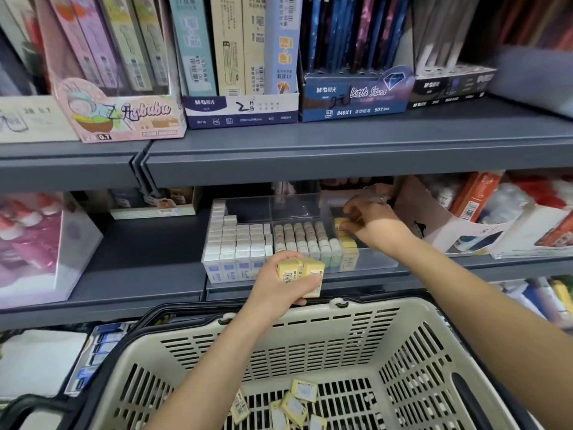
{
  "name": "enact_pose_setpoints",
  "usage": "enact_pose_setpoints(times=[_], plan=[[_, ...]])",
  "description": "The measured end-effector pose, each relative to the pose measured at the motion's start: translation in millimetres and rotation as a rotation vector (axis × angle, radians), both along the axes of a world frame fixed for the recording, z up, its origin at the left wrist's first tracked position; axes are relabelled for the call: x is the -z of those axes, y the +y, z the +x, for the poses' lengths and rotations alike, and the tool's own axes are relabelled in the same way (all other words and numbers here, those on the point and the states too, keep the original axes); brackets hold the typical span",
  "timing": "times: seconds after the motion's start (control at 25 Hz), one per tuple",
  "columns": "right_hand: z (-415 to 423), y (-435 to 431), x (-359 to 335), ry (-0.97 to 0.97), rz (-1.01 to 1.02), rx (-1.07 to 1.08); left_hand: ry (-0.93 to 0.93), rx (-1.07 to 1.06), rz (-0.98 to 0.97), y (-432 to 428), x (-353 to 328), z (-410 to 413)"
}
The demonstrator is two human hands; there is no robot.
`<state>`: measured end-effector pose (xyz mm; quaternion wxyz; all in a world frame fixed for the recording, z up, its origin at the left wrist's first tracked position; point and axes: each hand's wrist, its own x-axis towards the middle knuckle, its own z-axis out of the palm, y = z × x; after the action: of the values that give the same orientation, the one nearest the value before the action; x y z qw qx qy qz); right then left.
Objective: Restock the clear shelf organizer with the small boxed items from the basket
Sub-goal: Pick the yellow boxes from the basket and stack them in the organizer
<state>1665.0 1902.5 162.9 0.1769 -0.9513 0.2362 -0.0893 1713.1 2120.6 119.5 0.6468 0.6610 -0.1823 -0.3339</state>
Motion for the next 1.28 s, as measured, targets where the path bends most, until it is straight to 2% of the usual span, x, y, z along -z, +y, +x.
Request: enact_pose_setpoints(times=[0.24,0.36,0.44,0.52,0.56,0.68,0.8,0.88,0.96,1.0,1.08,1.12,1.28], plan=[[-7,-3,5,0.111,0.067,-0.044,0.018,0.005,-0.01,1,-1,1],[-16,8,-5,0.007,-0.043,-0.027,0.067,-0.008,-0.041,1,-4,1],[-28,29,-11,-0.114,0.089,-0.095,0.107,-0.015,-0.078,1,-6,3],[-42,55,-14,-0.11,0.328,-0.226,0.142,0.017,-0.122,-3,-8,2],[-47,64,-13,-0.096,0.372,-0.256,0.155,0.042,-0.141,-6,-8,0],[-55,66,-13,-0.139,0.336,-0.211,0.175,0.103,-0.152,-16,-9,-9],[-61,55,-18,-0.108,0.502,-0.156,0.234,0.087,-0.155,-18,-11,-8],[-63,41,-24,-0.113,0.539,-0.115,0.218,0.07,-0.144,-18,-10,-6],[-63,21,-33,-0.185,0.464,-0.031,0.171,0.056,-0.128,-18,-8,-8],[-63,10,-37,-0.201,0.347,0.015,0.156,0.046,-0.121,-19,-7,-9],[-62,-8,-39,-0.142,0.074,0.047,0.138,0.037,-0.11,-21,-6,-10],[-61,-13,-36,-0.075,0.009,0.028,0.134,0.039,-0.106,-21,-5,-10],[-53,-12,-15,0.13,0.091,-0.097,0.12,0.05,-0.085,-21,-4,-10]])
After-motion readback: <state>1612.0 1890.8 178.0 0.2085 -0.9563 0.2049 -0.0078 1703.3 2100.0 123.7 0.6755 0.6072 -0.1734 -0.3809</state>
